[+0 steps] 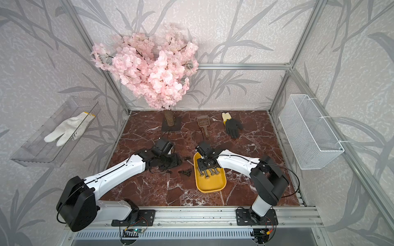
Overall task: Take the screw protection sleeves out of the storage box
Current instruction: Place the bolt in the storage box, then adjust the bolt at the center of the board.
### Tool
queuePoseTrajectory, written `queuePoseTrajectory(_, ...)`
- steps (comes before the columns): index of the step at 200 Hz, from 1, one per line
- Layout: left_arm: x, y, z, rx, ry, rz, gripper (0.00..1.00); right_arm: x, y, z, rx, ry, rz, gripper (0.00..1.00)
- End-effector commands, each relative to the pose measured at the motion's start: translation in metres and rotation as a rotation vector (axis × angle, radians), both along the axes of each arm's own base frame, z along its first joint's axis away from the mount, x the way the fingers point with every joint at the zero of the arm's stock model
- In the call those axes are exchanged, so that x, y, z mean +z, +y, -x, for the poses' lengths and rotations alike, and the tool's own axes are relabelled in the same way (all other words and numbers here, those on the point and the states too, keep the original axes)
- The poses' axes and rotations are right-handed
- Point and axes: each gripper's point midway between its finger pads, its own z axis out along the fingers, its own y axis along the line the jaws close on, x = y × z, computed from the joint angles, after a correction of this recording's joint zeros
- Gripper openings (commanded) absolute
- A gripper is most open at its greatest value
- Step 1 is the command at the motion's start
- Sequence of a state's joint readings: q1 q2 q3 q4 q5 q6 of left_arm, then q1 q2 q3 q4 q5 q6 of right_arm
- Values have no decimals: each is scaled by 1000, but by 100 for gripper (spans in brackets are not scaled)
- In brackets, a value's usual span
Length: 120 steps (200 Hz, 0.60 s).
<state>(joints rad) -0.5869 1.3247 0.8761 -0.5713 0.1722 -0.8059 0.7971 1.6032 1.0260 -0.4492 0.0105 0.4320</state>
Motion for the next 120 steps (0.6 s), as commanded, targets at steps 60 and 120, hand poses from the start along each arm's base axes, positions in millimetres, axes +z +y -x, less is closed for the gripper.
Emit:
queuePoseTrajectory(60, -20, 33, 30, 21, 64, -71, 40, 42, -4, 15, 16, -41, -109, 50)
queuePoseTrajectory(120, -48, 43, 61, -54, 145, -143, 11, 40, -3, 15, 11, -37, -112, 50)
